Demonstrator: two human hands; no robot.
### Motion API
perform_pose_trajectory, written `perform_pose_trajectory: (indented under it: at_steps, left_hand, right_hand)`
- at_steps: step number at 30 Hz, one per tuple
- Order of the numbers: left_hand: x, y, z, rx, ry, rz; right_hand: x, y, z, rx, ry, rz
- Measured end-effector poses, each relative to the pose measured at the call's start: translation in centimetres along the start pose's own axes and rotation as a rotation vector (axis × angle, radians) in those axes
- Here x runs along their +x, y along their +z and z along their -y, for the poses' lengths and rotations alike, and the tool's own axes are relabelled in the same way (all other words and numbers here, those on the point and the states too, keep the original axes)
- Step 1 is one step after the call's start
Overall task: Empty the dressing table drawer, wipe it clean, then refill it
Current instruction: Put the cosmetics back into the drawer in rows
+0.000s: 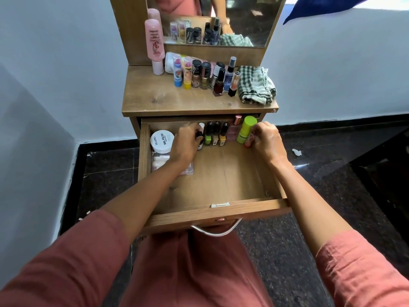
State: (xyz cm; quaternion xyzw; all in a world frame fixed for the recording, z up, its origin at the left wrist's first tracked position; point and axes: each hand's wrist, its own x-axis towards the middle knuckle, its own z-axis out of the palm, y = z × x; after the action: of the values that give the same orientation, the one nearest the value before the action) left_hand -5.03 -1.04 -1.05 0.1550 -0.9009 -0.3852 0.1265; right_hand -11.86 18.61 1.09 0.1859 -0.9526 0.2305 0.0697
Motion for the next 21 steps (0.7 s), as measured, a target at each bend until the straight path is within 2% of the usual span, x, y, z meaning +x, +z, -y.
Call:
perform_pose_trajectory:
  at_steps: [15, 21]
  left_hand:
    - [-0.3, -1.7, -1.1, -0.049, 0.122, -0.062]
    - [1.3, -4.0, -3.0, -0.069, 0.223, -0.180]
  right_hand:
    - [0.4, -1.0, 1.8, 0.063, 0.038, -0.051]
    - [2.6, -2.6, 6.4, 0.225, -0.085, -0.138]
